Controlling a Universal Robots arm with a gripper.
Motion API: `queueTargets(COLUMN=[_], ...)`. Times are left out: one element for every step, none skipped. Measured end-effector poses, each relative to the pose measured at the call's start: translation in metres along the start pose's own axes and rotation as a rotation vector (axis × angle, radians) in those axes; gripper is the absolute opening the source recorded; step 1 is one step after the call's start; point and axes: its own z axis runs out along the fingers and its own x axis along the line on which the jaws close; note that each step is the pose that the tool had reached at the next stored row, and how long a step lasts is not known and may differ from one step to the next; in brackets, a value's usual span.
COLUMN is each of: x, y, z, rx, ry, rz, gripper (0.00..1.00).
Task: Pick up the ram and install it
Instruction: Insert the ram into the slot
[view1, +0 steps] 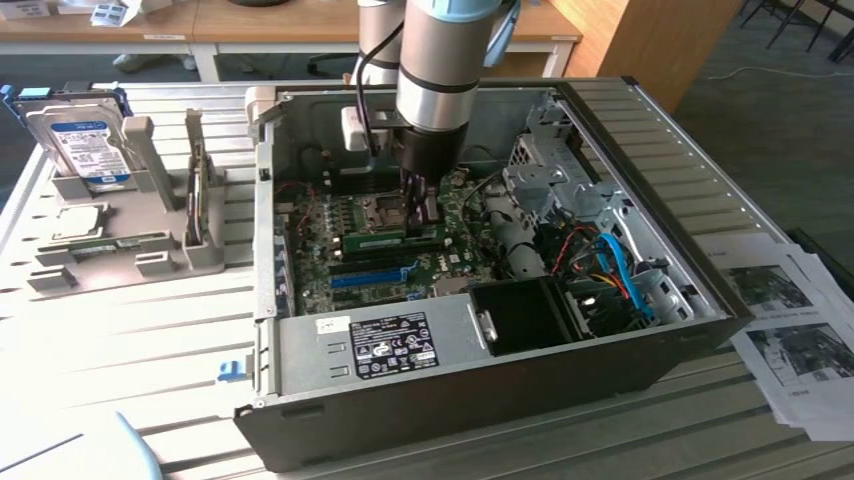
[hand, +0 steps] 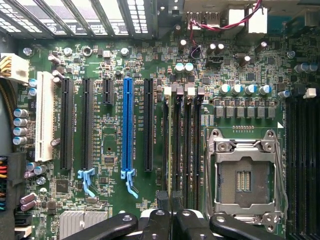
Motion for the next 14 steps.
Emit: queueTargets(x=[0.0, 0.0, 0.0, -0.0001, 0.0, 0.0, 0.0001, 0.0003, 0.0004, 0.0005, 0.0006, 0.0006, 0.0006, 0.0007], y=[0.0, 0.0, 0.0, 0.0, 0.0, 0.0, 0.0, 0.0, 0.0, 0.0, 0.0, 0.0, 0.0, 0.0], z=[-0.0004, -0.0009, -0.0012, -0.0013, -0.0013, -0.0014, -0.0016, -0.0018, -0.0019, -0.0019, -0.0019, -0.0019, -0.0019, -0.0019], rx=[0.0, 0.0, 0.0001, 0.0001, 0.0001, 0.0001, 0.0, -0.0001, -0.0001, 0.0, 0.0, 0.0001, 0.0001, 0.0], ry=[-0.0001, -0.0001, -0.0002, -0.0003, -0.0004, -0.0003, -0.0001, 0.0001, 0.0002, 0.0, 0.0, -0.0002, -0.0001, -0.0001], rz=[0.0, 0.0, 0.0, 0.0, 0.0, 0.0, 0.0, 0.0, 0.0, 0.0, 0.0, 0.0, 0.0, 0.0], gripper=[0.11, 0.11, 0.11, 0.11, 0.11, 0.11, 0.11, 0.11, 0.11, 0.11, 0.11, 0.11, 0.11, 0.11])
